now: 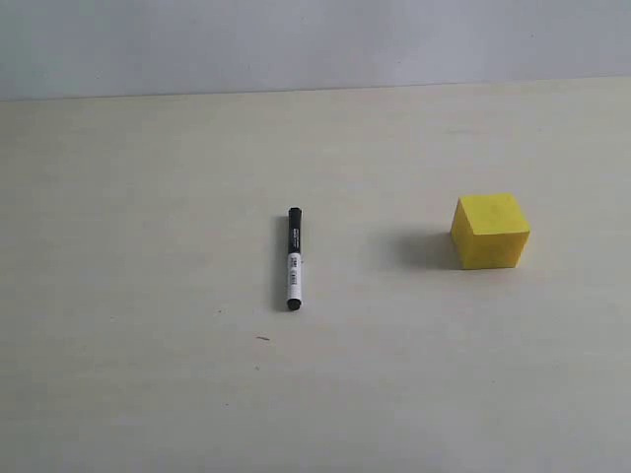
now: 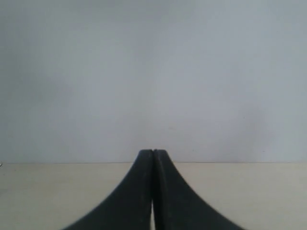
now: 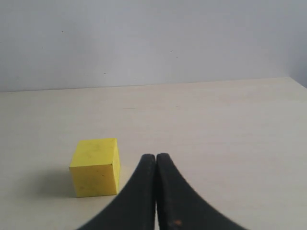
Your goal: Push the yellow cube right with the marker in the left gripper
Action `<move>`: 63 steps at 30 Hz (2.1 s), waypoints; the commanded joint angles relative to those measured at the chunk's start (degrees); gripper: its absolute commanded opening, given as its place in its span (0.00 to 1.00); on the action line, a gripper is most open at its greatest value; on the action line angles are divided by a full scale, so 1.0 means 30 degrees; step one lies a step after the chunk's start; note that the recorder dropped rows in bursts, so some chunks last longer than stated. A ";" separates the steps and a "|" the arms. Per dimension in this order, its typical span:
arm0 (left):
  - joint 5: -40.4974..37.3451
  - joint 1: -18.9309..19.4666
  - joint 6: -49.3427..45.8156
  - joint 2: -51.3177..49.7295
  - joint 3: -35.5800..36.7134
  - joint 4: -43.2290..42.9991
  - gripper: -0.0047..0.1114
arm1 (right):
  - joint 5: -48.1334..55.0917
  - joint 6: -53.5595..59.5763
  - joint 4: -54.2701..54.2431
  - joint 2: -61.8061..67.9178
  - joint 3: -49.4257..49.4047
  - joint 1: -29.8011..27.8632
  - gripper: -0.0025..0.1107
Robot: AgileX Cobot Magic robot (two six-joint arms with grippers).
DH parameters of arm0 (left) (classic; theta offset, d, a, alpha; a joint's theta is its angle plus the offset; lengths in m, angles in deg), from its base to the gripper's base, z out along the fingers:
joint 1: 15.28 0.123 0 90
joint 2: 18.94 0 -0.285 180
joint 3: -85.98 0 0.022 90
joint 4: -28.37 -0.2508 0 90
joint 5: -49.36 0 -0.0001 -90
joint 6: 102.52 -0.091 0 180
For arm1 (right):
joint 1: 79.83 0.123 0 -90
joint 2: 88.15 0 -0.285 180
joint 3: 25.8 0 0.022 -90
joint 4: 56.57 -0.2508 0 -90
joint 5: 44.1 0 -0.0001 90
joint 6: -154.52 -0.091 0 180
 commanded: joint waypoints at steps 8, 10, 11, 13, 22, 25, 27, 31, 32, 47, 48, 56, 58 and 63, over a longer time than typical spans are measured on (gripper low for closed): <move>-0.1051 0.0062 -0.0510 0.0195 0.0080 -0.0020 0.04 | -0.0081 0.0154 0.0020 -0.0122 -0.0083 -0.0084 0.02; -0.0969 0.0062 -0.0936 0.0195 0.0181 -0.0054 0.04 | -0.0081 0.0154 0.0020 -0.0122 -0.0083 -0.0084 0.02; -0.0870 0.0062 -0.1104 0.0195 0.0395 -0.0054 0.04 | -0.0081 0.0154 0.0020 -0.0122 -0.0083 -0.0084 0.02; -0.0635 0.0062 -0.1101 0.0195 0.0959 -0.0054 0.04 | -0.0081 0.0154 0.0020 -0.0122 -0.0083 -0.0084 0.02; 0.3274 0.0062 -0.1101 0.0195 0.6947 -0.0054 0.04 | -0.0081 0.0154 0.0020 -0.0122 -0.0083 -0.0084 0.02; 0.3274 0.0062 -0.1101 0.0195 0.7932 -0.0054 0.04 | -0.0081 0.0154 0.0020 -0.0122 -0.0083 -0.0084 0.02; 0.2989 0.0062 -0.1101 0.0195 0.7932 -0.0054 0.04 | -0.0081 0.0154 0.0020 -0.0122 -0.0083 -0.0084 0.02; 0.2741 0.0062 -0.1065 0.0195 0.7932 -0.0054 0.04 | -0.0081 0.0154 0.0020 -0.0122 -0.0083 -0.0084 0.02; 0.2573 0.0062 -0.1065 0.0195 0.7932 -0.0054 0.04 | -0.0081 0.0154 0.0020 -0.0122 -0.0083 -0.0084 0.02; 0.2314 0.0062 -0.1065 0.0195 0.7932 -0.0054 0.04 | -0.0081 0.0154 0.0020 -0.0122 -0.0083 -0.0084 0.02; 0.2314 0.0062 -0.1065 0.0195 0.7932 -0.0054 0.04 | -0.0081 0.0154 0.0020 -0.0122 -0.0083 -0.0084 0.02; 0.2314 0.0062 -0.1065 0.0195 0.7932 -0.0054 0.04 | -0.0081 0.0154 0.0020 -0.0122 -0.0083 -0.0084 0.02; 0.2314 0.0062 -0.1065 0.0195 0.7932 -0.0054 0.04 | -0.0081 0.0154 0.0020 -0.0122 -0.0083 -0.0084 0.02; 0.2314 0.0062 -0.1065 0.0195 0.7932 -0.0054 0.04 | -0.0081 0.0154 0.0020 -0.0122 -0.0083 -0.0084 0.02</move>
